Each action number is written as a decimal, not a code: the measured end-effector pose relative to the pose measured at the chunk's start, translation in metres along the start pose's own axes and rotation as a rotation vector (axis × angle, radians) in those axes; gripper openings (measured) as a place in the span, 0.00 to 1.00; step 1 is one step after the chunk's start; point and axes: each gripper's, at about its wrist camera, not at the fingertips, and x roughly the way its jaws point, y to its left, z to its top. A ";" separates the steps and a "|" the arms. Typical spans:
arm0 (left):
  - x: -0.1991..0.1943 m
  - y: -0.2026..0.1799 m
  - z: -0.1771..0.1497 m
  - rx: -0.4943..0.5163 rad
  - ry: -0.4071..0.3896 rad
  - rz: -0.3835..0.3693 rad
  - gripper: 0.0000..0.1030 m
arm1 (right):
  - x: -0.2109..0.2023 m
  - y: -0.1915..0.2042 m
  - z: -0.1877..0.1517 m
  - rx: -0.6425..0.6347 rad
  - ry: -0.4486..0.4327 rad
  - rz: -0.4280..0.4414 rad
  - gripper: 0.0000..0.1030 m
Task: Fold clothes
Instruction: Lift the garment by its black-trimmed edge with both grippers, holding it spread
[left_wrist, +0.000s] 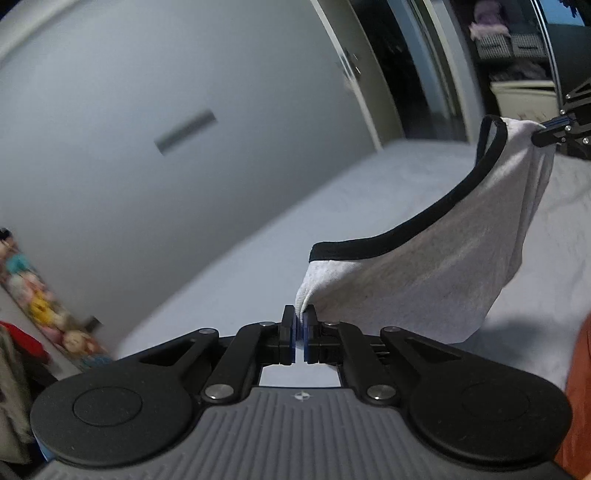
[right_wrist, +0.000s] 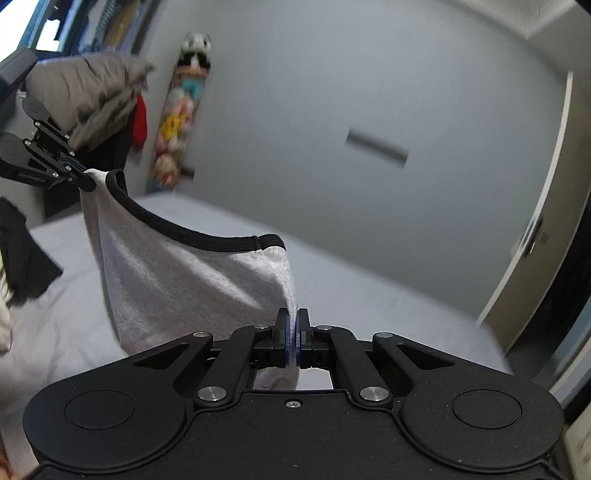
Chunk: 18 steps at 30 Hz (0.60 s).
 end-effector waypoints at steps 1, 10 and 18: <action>-0.013 0.002 0.009 -0.002 -0.024 0.026 0.02 | -0.008 -0.002 0.008 -0.010 -0.024 -0.018 0.01; -0.094 0.000 0.056 0.038 -0.136 0.182 0.02 | -0.086 -0.014 0.083 -0.073 -0.200 -0.170 0.01; -0.126 -0.018 0.078 0.086 -0.196 0.294 0.02 | -0.137 -0.016 0.116 -0.105 -0.280 -0.225 0.01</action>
